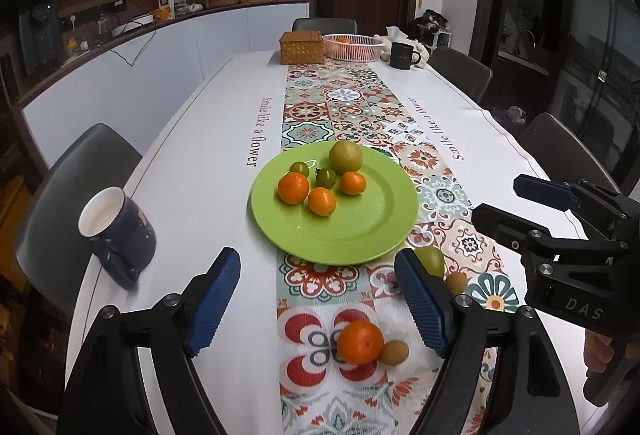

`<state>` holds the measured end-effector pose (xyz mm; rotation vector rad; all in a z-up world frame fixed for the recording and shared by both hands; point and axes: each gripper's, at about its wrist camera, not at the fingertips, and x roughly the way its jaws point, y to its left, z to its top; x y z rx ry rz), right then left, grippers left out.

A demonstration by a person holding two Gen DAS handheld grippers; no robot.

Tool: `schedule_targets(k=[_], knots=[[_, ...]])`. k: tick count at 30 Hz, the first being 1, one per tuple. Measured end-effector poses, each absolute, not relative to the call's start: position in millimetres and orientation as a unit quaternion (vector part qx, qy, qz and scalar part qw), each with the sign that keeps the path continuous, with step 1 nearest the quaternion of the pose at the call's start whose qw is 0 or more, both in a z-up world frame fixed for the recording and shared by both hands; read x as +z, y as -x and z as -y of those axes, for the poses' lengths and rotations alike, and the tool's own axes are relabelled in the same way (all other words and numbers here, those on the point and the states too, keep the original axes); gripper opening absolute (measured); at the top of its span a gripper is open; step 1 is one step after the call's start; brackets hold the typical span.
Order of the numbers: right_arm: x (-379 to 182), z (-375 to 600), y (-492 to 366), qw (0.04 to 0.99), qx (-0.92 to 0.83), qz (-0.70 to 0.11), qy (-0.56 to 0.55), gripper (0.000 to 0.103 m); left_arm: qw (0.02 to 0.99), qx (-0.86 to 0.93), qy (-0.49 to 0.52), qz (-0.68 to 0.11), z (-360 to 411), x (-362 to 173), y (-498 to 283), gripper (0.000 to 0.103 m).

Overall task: Organize fruits
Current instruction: 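Open both tools to drop the oranges onto the plate, then withdraw both open tools back toward the remaining fruit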

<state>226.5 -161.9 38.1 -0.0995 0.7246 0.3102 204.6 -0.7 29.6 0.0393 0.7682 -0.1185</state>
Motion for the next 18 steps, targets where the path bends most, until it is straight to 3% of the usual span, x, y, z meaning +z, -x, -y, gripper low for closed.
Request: schedule_targets(k=[18], knots=[[7.2,185.0,-191.9,0.911,0.108,-0.397,0.03,0.065,0.905,-0.058,-0.023,-0.421,7.9,-5.1,-174.8,0.081]])
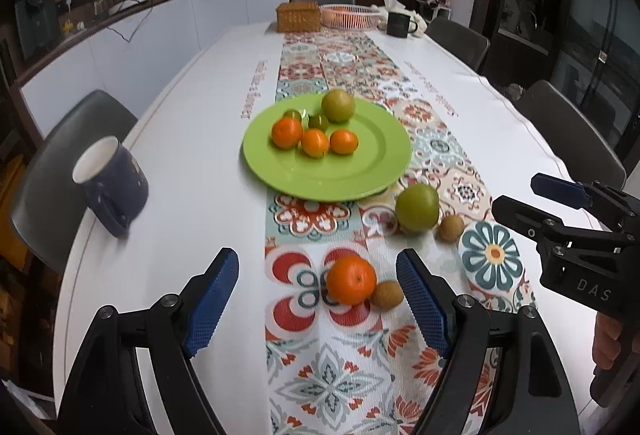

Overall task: Organize fruits
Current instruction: 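Withdraw both open tools back toward the remaining fruit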

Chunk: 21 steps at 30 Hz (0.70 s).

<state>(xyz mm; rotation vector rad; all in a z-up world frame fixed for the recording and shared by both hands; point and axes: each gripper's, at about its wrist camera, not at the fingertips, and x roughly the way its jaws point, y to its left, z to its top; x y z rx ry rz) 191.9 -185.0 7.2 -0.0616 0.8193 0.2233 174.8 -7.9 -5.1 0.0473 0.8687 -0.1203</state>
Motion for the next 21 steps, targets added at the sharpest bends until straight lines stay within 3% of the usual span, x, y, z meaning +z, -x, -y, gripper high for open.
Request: schedule_targets(k=[21], knots=[[-45.0,190.1,-206.7,0.877,0.099,-0.469,0.019,0.065,0.855,-0.084,0.012,-0.511,16.9,-58.8,-198.4,0.08]])
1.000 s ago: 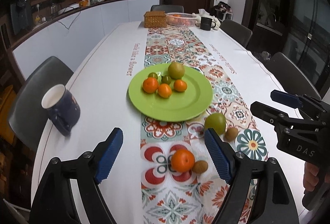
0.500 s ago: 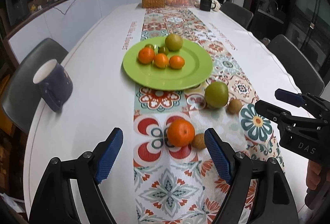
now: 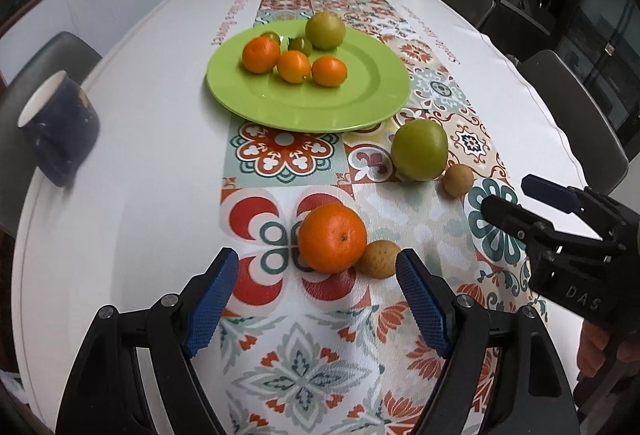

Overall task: Organize fruits
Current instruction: 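Withdraw both open tools back toward the remaining fruit, then grasp the last orange with the left tool while the right tool grasps a brown kiwi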

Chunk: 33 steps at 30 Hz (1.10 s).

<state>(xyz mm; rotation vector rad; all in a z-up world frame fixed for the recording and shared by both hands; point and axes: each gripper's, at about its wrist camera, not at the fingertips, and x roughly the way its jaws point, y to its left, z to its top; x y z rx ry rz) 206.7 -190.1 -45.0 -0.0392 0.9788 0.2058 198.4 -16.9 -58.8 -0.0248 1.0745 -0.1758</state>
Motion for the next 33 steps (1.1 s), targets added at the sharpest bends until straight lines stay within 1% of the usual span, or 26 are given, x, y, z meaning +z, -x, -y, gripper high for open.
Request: schedule_targets(k=[3,4,6,8,10,12,15,16,19,20,22,25,33], knots=[[-50.4,189.5,-212.1,0.874,0.099,-0.475,0.018,0.064,0.848,-0.083,0.024,-0.522,18.2,-63.2,-206.1,0.076],[-52.2,189.5,-214.1,0.873,0.099,-0.477,0.017,0.064,0.846,-0.082,0.027,-0.526,18.5,-64.7,-208.5,0.073],[-54.9,189.7,-218.4,0.872,0.098,-0.479,0.016,0.064,0.842,-0.077,0.034,-0.533,18.8,-67.7,-212.9,0.071],[-58.7,189.9,-223.0,0.87,0.097,-0.484,0.014,0.064,0.838,-0.07,0.035,-0.54,19.2,-70.2,-216.5,0.065],[-61.6,189.7,-226.8,0.868,0.097,-0.488,0.012,0.059,0.835,-0.072,0.043,-0.544,18.6,-71.9,-218.7,0.064],[-65.5,188.7,-231.1,0.865,0.098,-0.492,0.013,0.058,0.833,-0.072,0.046,-0.546,18.6,-71.8,-220.2,0.061],[-70.6,187.6,-236.2,0.861,0.099,-0.499,0.009,0.053,0.83,-0.076,0.048,-0.55,19.8,-73.9,-223.1,0.054],[-72.6,187.1,-238.1,0.859,0.101,-0.503,0.006,0.05,0.827,-0.076,0.05,-0.554,19.9,-75.1,-224.3,0.05],[-76.8,185.9,-241.3,0.855,0.105,-0.507,0.003,0.045,0.817,-0.086,0.065,-0.566,19.7,-80.2,-227.0,0.042],[-78.1,186.0,-242.5,0.855,0.105,-0.508,0.003,0.043,0.816,-0.087,0.067,-0.567,20.6,-81.0,-227.2,0.042],[-80.1,185.3,-244.5,0.854,0.107,-0.509,0.003,0.035,0.818,-0.086,0.065,-0.564,21.7,-80.9,-226.7,0.041],[-81.5,184.3,-245.0,0.854,0.11,-0.509,0.001,0.028,0.82,-0.087,0.063,-0.562,22.3,-80.5,-226.4,0.041],[-76.3,185.6,-240.2,0.857,0.11,-0.503,0.0,0.028,0.833,-0.083,0.039,-0.546,24.4,-74.0,-223.5,0.041]])
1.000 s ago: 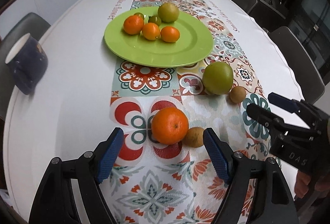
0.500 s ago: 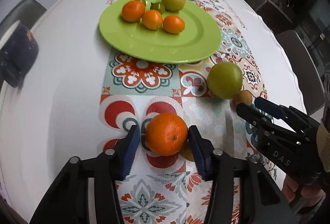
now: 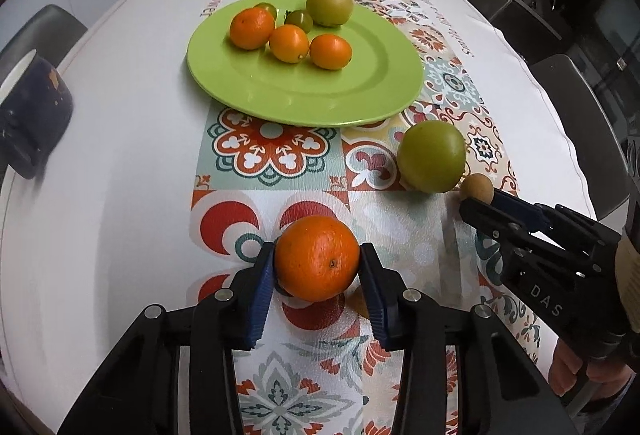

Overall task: Organize fruits
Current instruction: 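Grasp the last orange with the left tool while the right tool grasps a brown kiwi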

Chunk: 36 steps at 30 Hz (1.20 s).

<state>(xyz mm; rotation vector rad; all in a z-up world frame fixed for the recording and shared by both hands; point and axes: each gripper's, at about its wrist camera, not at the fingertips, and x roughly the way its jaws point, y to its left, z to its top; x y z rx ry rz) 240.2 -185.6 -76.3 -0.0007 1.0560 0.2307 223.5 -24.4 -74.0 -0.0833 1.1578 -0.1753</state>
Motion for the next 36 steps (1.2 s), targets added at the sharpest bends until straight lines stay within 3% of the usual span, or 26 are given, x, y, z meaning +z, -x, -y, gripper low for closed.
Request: schedule_targets(k=[9,11,12,16,17,19,21,30,36], knots=[[-51.4,183.5,-222.3,0.869,0.123,-0.479,-0.002,0.028,0.849,-0.088,0.024,-0.521,27.1,-56.9,-214.0,0.041],[-43.6,182.8,-218.4,0.873,0.127,-0.471,-0.002,0.025,0.853,-0.093,0.024,-0.513,27.3,-50.7,-210.7,0.041],[-38.8,181.9,-215.9,0.875,0.13,-0.466,-0.001,0.018,0.856,-0.095,0.023,-0.508,27.3,-47.7,-209.3,0.041],[-33.6,180.5,-214.9,0.877,0.135,-0.462,0.003,0.017,0.859,-0.093,0.021,-0.504,26.7,-45.0,-206.6,0.041],[-36.0,183.2,-215.8,0.875,0.134,-0.464,-0.007,0.018,0.859,-0.092,0.02,-0.503,26.4,-45.0,-204.9,0.041],[-42.4,188.0,-215.5,0.87,0.131,-0.475,-0.018,0.034,0.861,-0.088,0.016,-0.5,25.4,-46.0,-200.3,0.041],[-45.2,188.9,-211.1,0.87,0.132,-0.474,-0.019,0.04,0.862,-0.086,0.009,-0.499,26.2,-48.0,-197.2,0.041],[-70.6,179.1,-209.5,0.843,0.154,-0.516,-0.011,0.041,0.862,-0.078,0.008,-0.5,19.2,-51.6,-191.5,0.041],[-57.5,176.8,-187.3,0.851,0.173,-0.496,-0.005,0.045,0.872,-0.074,-0.014,-0.483,20.6,-47.6,-173.4,0.041]])
